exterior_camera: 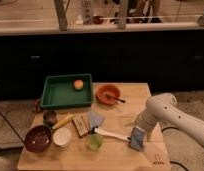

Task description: Place sponge in table surface

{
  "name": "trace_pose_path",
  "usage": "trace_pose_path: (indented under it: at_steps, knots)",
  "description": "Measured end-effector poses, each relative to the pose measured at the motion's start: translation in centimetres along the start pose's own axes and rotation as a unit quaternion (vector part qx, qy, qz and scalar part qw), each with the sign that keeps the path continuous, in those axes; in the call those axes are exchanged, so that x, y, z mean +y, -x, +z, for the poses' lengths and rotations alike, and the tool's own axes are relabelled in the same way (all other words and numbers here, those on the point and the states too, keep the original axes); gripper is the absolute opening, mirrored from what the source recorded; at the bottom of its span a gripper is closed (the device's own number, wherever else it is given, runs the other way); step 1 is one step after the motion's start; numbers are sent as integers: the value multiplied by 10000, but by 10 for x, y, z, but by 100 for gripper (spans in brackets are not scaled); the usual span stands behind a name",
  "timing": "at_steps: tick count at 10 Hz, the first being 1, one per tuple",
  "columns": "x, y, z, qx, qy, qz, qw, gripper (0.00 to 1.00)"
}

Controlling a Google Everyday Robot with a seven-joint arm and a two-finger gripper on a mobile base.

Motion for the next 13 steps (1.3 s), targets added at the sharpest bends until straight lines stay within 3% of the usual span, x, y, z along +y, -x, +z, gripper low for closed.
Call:
trace_pose_path:
  at_steps: [3, 9, 13]
  knots:
    - [2, -4, -5, 42, -23, 31, 10000, 80]
    - [10, -25, -20, 199, -128, 538, 9983, 80]
    - [10, -24, -20, 195, -121, 532, 9983, 80]
